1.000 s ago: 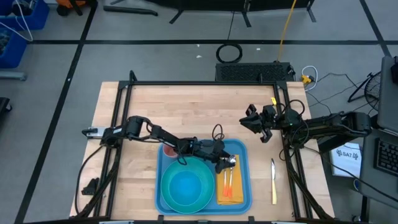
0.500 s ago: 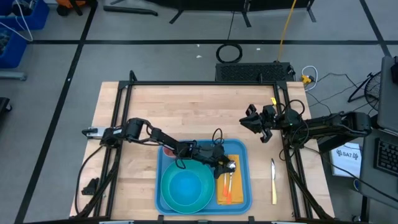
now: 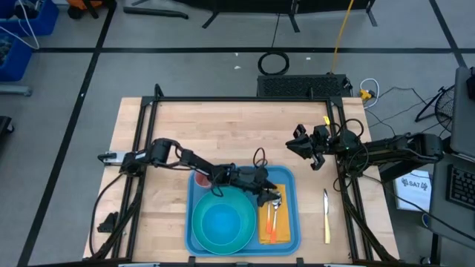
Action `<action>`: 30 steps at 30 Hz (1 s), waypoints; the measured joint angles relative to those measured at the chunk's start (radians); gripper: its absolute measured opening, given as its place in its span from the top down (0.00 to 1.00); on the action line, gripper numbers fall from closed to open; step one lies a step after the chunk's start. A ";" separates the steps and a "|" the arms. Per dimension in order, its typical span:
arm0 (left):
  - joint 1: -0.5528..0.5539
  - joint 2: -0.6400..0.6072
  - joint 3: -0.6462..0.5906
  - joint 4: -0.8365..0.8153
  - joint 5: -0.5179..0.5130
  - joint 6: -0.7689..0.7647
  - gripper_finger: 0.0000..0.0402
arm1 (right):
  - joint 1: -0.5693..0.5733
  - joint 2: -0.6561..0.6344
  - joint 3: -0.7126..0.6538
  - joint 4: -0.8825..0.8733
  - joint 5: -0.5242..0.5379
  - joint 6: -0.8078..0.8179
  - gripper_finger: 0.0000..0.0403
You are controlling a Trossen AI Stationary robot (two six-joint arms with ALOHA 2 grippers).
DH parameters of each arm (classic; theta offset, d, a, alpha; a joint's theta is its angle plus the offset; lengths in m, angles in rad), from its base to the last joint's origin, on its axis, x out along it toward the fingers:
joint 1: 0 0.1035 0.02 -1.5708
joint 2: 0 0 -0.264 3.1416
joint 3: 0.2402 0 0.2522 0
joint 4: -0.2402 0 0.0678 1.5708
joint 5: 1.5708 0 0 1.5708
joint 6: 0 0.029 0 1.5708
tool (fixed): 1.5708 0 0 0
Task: Set up tray
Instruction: Put the yellow knife on the yellow napkin to the right of the orange spoon
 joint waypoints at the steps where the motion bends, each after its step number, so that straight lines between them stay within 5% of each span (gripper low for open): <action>1: 0.003 0.000 0.000 0.001 0.001 0.000 0.25 | 0.000 0.000 0.000 0.000 0.000 0.000 0.88; 9: 0.021 -0.034 -0.002 0.041 0.049 0.113 0.25 | 0.000 0.000 0.000 -0.079 -0.018 -0.007 0.88; 15: 0.019 -0.239 0.005 -0.263 -0.016 0.366 0.25 | 0.000 -0.021 0.006 -0.189 -0.045 -0.024 0.88; 19: 0.026 -0.410 0.000 -0.526 -0.154 0.436 0.25 | 0.023 -0.092 0.086 -0.573 -0.019 -0.078 0.89; 22: 0.034 -0.508 -0.071 -0.607 -0.322 0.446 0.25 | 0.080 -0.154 0.227 -1.039 0.137 -0.206 0.91; 26: 0.042 -0.607 -0.286 -0.491 -0.341 0.551 0.25 | 0.182 -0.206 0.415 -1.369 0.336 -0.289 0.93; 30: 0.066 -0.712 -0.580 -0.218 -0.305 0.492 0.25 | 0.283 -0.274 0.565 -1.580 0.459 -0.241 0.94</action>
